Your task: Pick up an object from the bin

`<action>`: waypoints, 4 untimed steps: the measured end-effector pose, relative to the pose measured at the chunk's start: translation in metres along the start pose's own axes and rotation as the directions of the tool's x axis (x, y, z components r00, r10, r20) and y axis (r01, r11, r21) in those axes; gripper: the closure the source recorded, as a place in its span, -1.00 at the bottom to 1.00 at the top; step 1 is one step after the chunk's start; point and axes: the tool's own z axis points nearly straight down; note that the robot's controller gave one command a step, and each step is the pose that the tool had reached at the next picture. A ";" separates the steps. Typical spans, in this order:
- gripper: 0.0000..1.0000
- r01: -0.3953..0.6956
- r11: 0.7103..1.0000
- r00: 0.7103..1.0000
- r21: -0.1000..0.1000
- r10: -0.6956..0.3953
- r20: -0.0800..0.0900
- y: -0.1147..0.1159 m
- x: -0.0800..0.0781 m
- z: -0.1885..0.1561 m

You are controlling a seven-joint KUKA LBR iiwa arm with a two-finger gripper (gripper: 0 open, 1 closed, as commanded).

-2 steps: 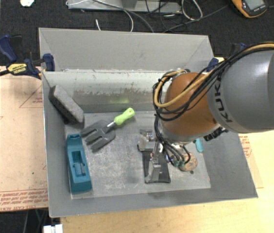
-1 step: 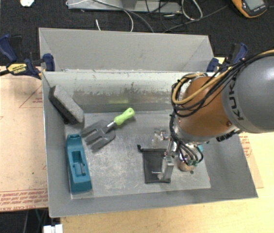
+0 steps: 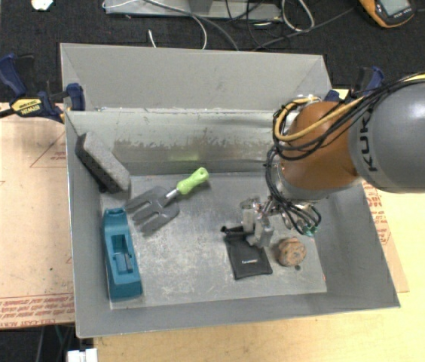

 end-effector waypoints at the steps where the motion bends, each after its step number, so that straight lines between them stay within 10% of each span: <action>1: 1.00 0.001 1.000 1.000 0.000 -0.001 0.000 0.000 0.000 0.000; 3: 1.00 0.272 0.962 0.962 -0.001 -0.272 0.001 -0.001 -0.001 -0.077; 4: 1.00 0.029 1.000 1.000 -0.004 -0.029 -0.002 -0.002 -0.001 -0.127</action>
Offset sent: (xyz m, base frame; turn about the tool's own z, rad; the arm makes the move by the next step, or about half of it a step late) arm 0.0161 -0.0169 0.0736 -0.3408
